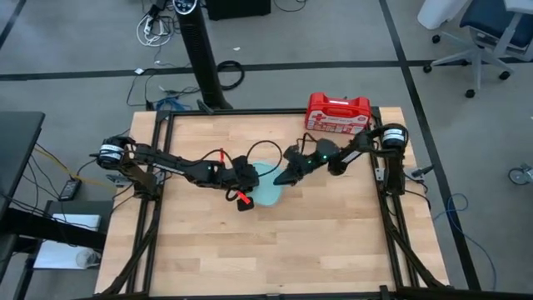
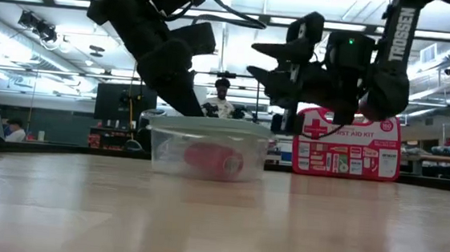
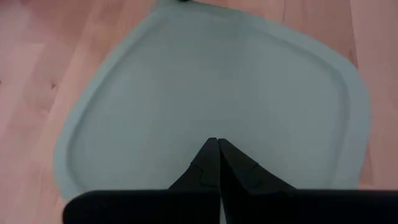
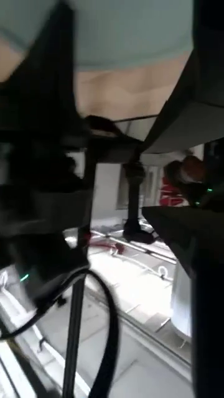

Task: Roll bandage
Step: Close the transparent food container lid

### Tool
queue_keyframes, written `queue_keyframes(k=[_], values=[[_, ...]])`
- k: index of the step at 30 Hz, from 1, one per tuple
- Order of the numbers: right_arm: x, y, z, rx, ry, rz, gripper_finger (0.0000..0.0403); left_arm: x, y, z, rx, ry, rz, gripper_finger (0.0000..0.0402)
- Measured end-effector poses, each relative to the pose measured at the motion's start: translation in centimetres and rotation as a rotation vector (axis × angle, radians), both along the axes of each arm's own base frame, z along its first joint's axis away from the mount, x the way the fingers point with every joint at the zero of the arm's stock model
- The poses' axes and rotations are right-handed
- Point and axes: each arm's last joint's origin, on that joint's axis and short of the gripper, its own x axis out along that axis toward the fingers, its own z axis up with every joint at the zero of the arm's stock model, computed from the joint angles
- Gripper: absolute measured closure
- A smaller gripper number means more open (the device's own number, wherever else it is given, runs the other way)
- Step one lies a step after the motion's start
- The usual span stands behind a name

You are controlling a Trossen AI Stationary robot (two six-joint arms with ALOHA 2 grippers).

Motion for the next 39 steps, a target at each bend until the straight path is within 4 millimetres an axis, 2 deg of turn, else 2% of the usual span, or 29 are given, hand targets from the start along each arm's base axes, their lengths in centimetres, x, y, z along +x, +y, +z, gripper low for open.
queue_keyframes(k=[3, 7, 12, 19, 22, 27, 32, 35, 39], values=[[-0.1, 0.4, 1.4, 0.012, -0.004, 0.025, 0.0254, 0.0, 0.0, 0.0, 0.001, 0.002, 0.001, 0.0401], [-0.8, 0.8, 5.2, -0.028, -0.164, 0.019, 0.0254, 0.0, 0.0, 0.0, 0.006, 0.002, 0.004, 0.0401], [-1.4, 1.0, 7.7, -0.059, -0.27, -0.012, 0.0254, -0.2, 0.2, 0.4, 0.053, -0.006, 0.042, 0.0401], [-0.8, 0.8, 7.0, -0.034, -0.229, -0.017, 0.0254, -1.6, -0.9, 3.8, 0.084, -0.131, 0.033, 0.0401], [-0.2, 0.6, 7.2, -0.01, -0.213, -0.009, 0.0254, -2.1, -0.9, 4.2, 0.086, -0.122, 0.032, 0.0401], [0.9, -0.4, 7.8, -0.014, -0.2, 0.012, 0.0254, -1.8, -1.1, 3.0, 0.054, -0.058, 0.018, 0.0401], [1.2, -1.2, 8.7, -0.025, -0.219, 0.031, 0.0254, -1.8, -1.0, 2.1, 0.081, -0.004, 0.042, 0.0401], [1.3, -1.8, 8.0, -0.011, -0.157, 0.029, 0.0254, -2.2, -0.9, 1.3, 0.086, 0.004, 0.057, 0.0402], [1.7, -2.5, 6.0, 0.005, -0.081, 0.022, 0.0254, -2.7, -0.6, 0.3, 0.088, 0.015, 0.084, 0.0401]])
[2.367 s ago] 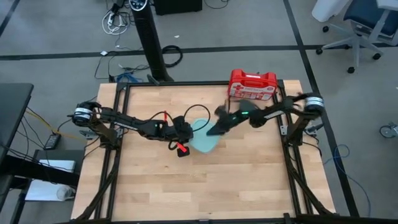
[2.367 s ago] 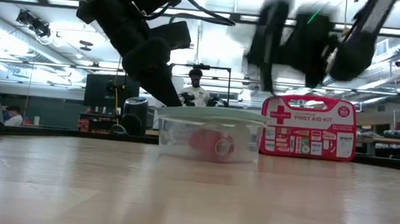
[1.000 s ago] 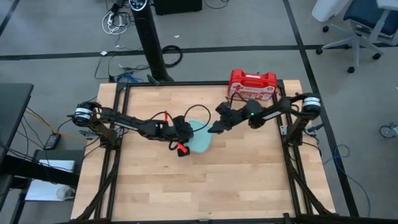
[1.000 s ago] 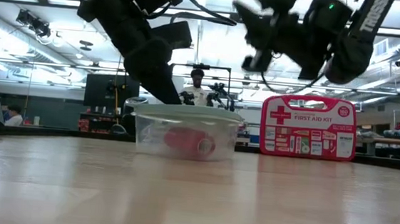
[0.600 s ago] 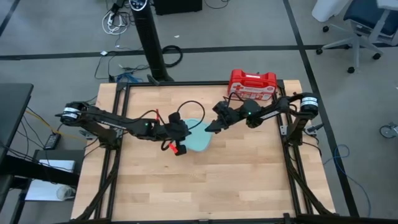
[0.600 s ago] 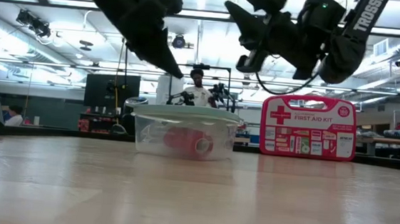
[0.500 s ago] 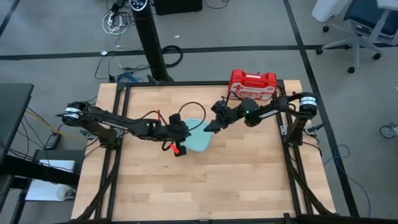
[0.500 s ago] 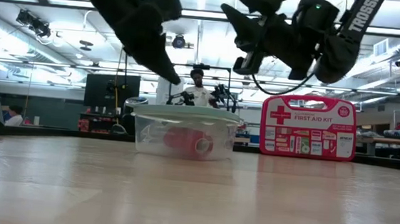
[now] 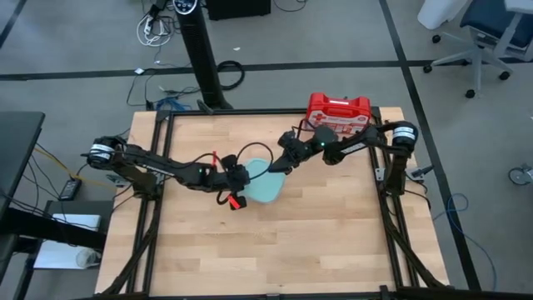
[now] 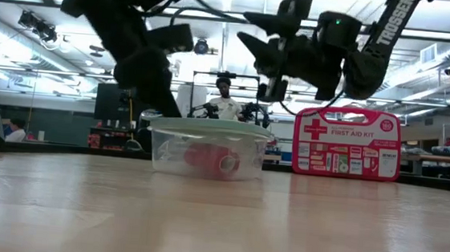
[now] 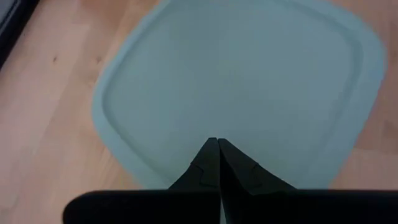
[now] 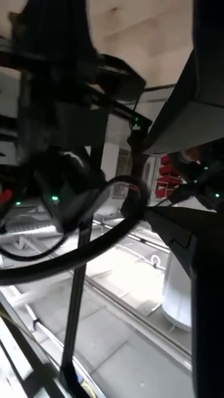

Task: Roll bandage
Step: Close the transparent food container lid

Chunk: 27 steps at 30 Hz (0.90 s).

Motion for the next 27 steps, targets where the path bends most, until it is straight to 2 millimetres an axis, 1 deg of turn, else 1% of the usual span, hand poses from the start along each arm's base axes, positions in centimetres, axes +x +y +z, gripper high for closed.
queue_keyframes(k=[2, 5, 7, 8, 12, 14, 16, 18, 21, 22, 24, 26, 27], values=[[0.1, -0.1, -0.7, 0.006, 0.008, 0.008, 0.0254, -0.3, 0.1, -0.6, -0.003, 0.006, 0.012, 0.0401], [0.3, -0.2, -1.4, 0.037, 0.022, 0.015, 0.0254, -0.4, 0.2, -0.8, -0.01, -0.009, 0.023, 0.0401], [0.4, -0.2, -0.7, 0.041, -0.035, 0.027, 0.0254, -0.5, 0.2, -0.9, -0.01, -0.009, 0.023, 0.0401], [0.5, -0.3, 0.0, 0.032, -0.076, 0.03, 0.0254, -0.5, 0.2, -0.9, -0.01, -0.009, 0.023, 0.0401], [1.2, -0.4, 2.3, 0.004, -0.15, 0.049, 0.0254, -0.4, 0.4, -0.9, -0.012, -0.016, 0.028, 0.0401], [1.5, -0.5, 2.9, 0.003, -0.158, 0.063, 0.0254, -0.4, 0.4, -0.9, -0.01, -0.017, 0.033, 0.0401], [1.7, -0.5, 2.8, -0.002, -0.149, 0.062, 0.0254, -0.4, 0.4, -0.9, -0.012, -0.019, 0.038, 0.0401], [1.8, -0.7, 1.8, -0.01, -0.084, 0.05, 0.0254, -0.4, 0.4, -0.9, -0.013, -0.021, 0.04, 0.0401], [1.3, -1.0, -0.4, -0.035, 0.021, 0.027, 0.0254, -0.4, 0.4, -0.9, -0.01, -0.023, 0.045, 0.0401], [1.0, -1.2, -1.4, -0.055, 0.061, 0.006, 0.0254, -0.4, 0.4, -0.9, -0.006, -0.024, 0.048, 0.0401], [0.4, -1.6, -4.3, -0.051, 0.203, -0.022, 0.0254, -0.4, 0.6, -0.9, 0.002, -0.03, 0.055, 0.0401], [-0.1, -2.1, -5.9, -0.039, 0.24, -0.028, 0.0254, -0.3, 0.7, -0.8, 0.002, -0.035, 0.059, 0.0401], [-0.3, -2.2, -6.2, -0.033, 0.205, -0.019, 0.0254, -0.3, 0.8, -0.9, 0.001, -0.03, 0.059, 0.0401]])
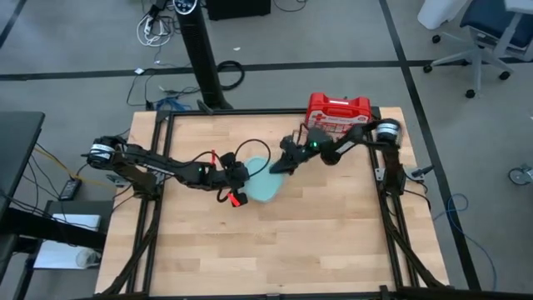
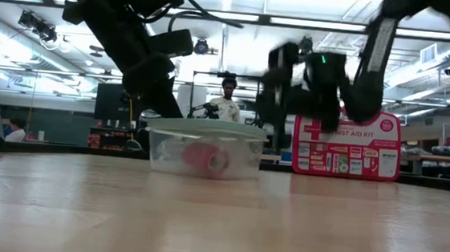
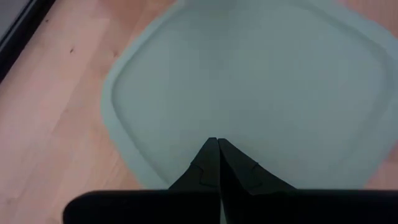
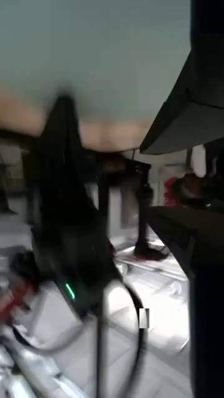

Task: Roll bandage
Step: Close the transparent food container lid

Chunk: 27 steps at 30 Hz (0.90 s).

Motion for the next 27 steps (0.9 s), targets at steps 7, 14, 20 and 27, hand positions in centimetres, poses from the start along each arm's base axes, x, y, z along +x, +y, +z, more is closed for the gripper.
queue_keyframes(k=[7, 14, 20, 27], values=[[0.5, 1.3, 2.8, 0.041, -0.208, 0.016, 0.0254, 0.0, 0.0, 0.0, -0.016, 0.002, -0.011, 0.0401], [0.8, 1.9, 2.6, 0.065, -0.187, 0.043, 0.0254, 0.0, 0.1, -0.1, -0.014, 0.01, -0.01, 0.0401], [0.9, 3.8, 3.1, 0.054, -0.199, 0.119, 0.0254, -0.1, 0.0, 0.0, -0.012, 0.009, -0.013, 0.0401], [-1.5, 6.6, 1.7, -0.107, -0.25, 0.13, 0.0254, -0.2, -1.3, 0.9, 0.055, -0.03, -0.074, 0.0401]])
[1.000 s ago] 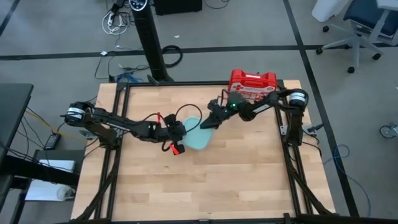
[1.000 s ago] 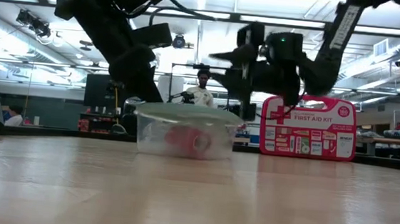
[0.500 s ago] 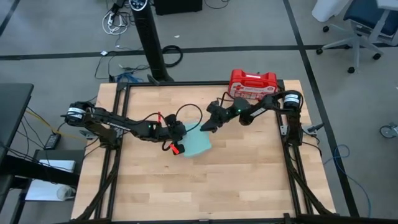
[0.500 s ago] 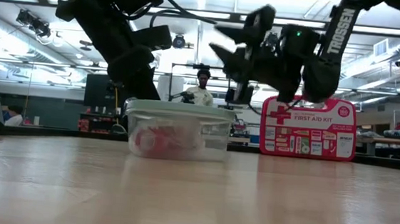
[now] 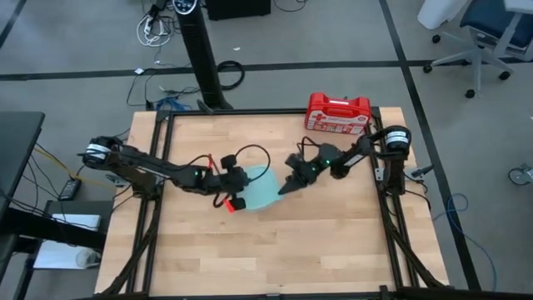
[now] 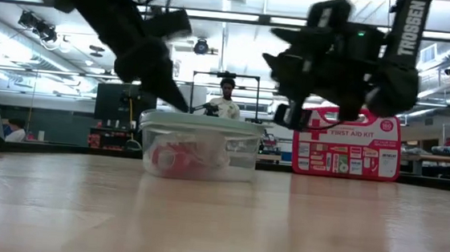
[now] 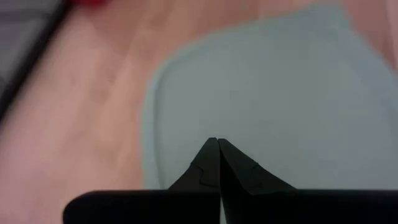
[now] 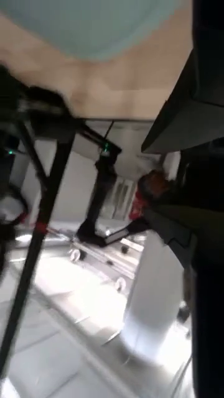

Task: Roll bandage
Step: Close the transparent food container lid, then return to Home Position

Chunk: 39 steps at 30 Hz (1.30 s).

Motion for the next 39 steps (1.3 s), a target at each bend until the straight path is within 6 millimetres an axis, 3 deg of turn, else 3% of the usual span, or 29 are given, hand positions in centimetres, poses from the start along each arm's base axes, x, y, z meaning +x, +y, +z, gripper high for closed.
queue_keyframes(k=[7, 12, 15, 28, 34, 39], values=[[-2.2, 2.8, -1.5, -0.14, -0.05, -0.046, 0.0254, -0.4, -3.4, 2.0, 0.262, -0.1, -0.089, 0.0401], [-2.5, 4.2, -1.7, -0.193, -0.087, -0.018, 0.0254, -1.5, -5.4, 2.2, 0.514, -0.05, -0.026, 0.0401], [-2.5, 4.6, -1.7, -0.2, -0.088, -0.015, 0.0254, -2.2, -6.1, 1.8, 0.576, 0.001, -0.031, 0.0401], [-1.8, 6.7, -1.3, -0.191, -0.108, -0.211, 0.0254, -5.6, -11.1, 1.0, 0.597, 0.02, -0.21, 0.0401], [-1.6, 6.6, -1.2, -0.238, -0.142, -0.262, 0.0254, -6.9, -11.5, 0.4, 0.411, -0.023, -0.088, 0.0401], [-1.8, 6.8, -0.8, -0.277, -0.194, -0.182, 0.0254, -7.9, -12.0, 0.3, 0.363, -0.091, -0.007, 0.0401]])
